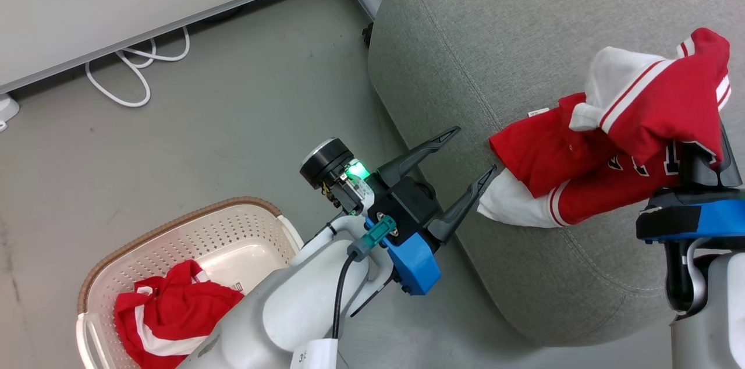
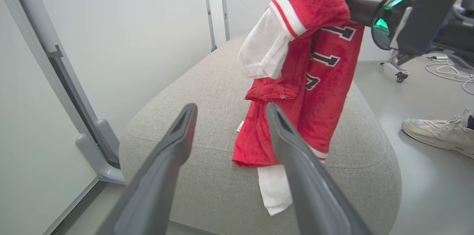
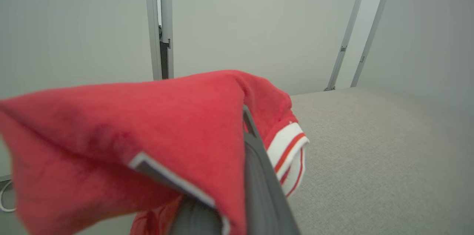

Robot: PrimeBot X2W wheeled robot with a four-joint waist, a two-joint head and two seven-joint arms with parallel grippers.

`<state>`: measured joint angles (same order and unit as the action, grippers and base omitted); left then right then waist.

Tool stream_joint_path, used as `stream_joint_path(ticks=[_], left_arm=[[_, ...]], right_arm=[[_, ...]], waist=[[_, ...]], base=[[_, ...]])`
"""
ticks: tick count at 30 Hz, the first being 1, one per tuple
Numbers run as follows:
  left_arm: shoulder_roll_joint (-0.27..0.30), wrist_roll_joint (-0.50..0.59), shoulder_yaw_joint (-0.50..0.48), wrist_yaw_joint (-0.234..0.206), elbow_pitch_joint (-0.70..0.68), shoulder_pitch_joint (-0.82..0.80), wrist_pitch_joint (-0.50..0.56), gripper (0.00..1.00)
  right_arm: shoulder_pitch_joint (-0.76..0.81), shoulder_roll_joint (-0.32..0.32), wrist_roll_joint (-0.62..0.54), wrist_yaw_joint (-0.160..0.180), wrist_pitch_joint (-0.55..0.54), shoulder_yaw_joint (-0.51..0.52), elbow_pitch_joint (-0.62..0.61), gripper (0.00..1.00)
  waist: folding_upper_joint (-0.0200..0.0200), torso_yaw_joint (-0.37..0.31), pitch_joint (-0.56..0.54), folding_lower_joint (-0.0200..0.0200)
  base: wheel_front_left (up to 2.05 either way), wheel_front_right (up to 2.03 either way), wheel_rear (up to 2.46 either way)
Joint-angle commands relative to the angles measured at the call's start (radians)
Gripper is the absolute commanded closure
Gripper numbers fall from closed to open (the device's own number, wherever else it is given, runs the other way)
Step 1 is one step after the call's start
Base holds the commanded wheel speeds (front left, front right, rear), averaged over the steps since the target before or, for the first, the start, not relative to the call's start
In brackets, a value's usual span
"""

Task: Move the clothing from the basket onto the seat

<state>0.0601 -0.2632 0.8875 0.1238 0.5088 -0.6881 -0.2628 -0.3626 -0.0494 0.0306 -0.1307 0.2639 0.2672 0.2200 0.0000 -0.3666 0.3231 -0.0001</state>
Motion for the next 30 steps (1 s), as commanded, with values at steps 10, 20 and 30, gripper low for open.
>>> stream_joint_path(ticks=[10, 20, 30], left_arm=[[0.027, 0.028, -0.037, -0.016, -0.047, -0.026, -0.003, 0.00], [0.073, 0.062, -0.054, -0.017, -0.071, -0.123, 0.004, 0.00], [0.120, 0.090, -0.079, -0.024, -0.139, -0.247, 0.032, 0.00]], right_arm=[[-0.129, -0.016, -0.031, 0.000, 0.001, -0.011, -0.077, 1.00], [-0.429, -0.149, -0.022, 0.000, 0.001, 0.066, -0.134, 1.00], [-0.657, -0.332, 0.007, 0.000, 0.001, 0.233, -0.060, 1.00]], waist=[[0.0000, 0.006, 0.079, 0.0001], [0.0000, 0.033, 0.269, 0.0001], [0.0000, 0.069, 0.473, 0.0001]], base=[[0.00, 0.00, 0.00], [0.00, 0.00, 0.00], [0.00, 0.00, 0.00]])
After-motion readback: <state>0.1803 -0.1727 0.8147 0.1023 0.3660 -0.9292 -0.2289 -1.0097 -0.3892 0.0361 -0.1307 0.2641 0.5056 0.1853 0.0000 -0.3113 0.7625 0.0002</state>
